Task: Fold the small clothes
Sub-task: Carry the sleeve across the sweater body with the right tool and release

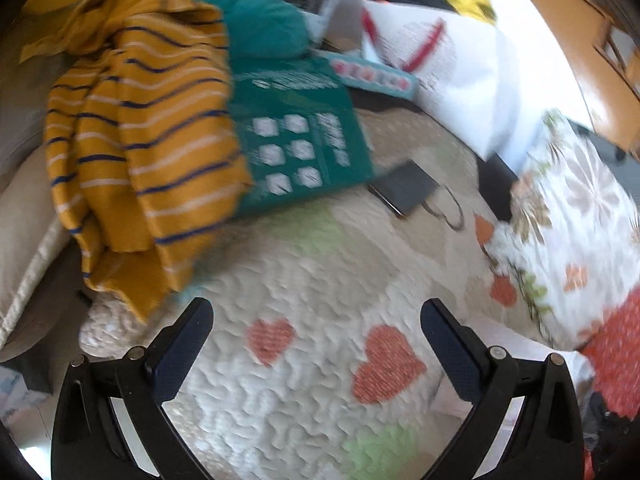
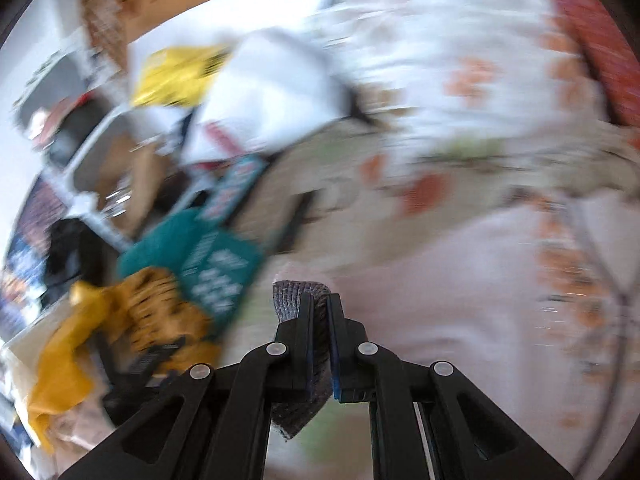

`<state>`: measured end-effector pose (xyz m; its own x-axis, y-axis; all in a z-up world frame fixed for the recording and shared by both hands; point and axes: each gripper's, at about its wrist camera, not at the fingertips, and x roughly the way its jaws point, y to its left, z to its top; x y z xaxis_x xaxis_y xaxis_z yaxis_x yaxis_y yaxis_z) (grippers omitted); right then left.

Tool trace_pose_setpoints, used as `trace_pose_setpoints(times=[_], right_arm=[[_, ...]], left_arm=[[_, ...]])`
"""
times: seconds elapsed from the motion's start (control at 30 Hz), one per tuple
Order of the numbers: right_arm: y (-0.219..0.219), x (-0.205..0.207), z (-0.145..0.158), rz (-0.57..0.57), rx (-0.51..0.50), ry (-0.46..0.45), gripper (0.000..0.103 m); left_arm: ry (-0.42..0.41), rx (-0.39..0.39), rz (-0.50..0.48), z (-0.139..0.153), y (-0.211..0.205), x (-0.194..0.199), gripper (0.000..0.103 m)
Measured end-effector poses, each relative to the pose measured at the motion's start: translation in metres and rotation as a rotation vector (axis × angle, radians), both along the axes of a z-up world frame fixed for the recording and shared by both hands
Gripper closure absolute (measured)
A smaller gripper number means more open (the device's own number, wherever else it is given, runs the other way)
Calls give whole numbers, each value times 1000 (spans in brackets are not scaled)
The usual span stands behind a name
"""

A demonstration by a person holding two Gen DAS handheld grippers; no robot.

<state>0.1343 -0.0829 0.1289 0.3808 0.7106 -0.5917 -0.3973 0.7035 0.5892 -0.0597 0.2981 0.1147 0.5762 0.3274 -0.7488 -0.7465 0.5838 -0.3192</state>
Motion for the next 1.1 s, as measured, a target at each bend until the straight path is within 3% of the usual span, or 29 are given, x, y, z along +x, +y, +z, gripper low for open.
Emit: trace_pose_setpoints(times=[0.2,0.33,0.5,0.6,0.67,0.77,0.9,1.1], right_arm=[[-106,32,-58,-228,-158,84,96],[-165,50,-96,-355,-201,149,96],[-213,59,-110,-521,-327,165,93],[-221,53,-104,-503,-291,157,90],[-212,49,-99,-461,-299,138,66],[-188,41,-98,-385,-341,94,48],[-174,45,-116,-370,-416,82,46],[-194,41,-108,-451,-309,79,46]], left_arm=[[52,43,-166,-8,-50,38,0],[64,58,-257,-14,-80,55,0],[91,72,-337,-22,-112,73,0],[107,62,-358,-24,-120,78,0],[105,53,-367,-26,-123,80,0],[113,57,-376,-28,-128,82,0],[125,50,-395,-32,-133,84,0],[127,36,-396,-35,-132,85,0]])
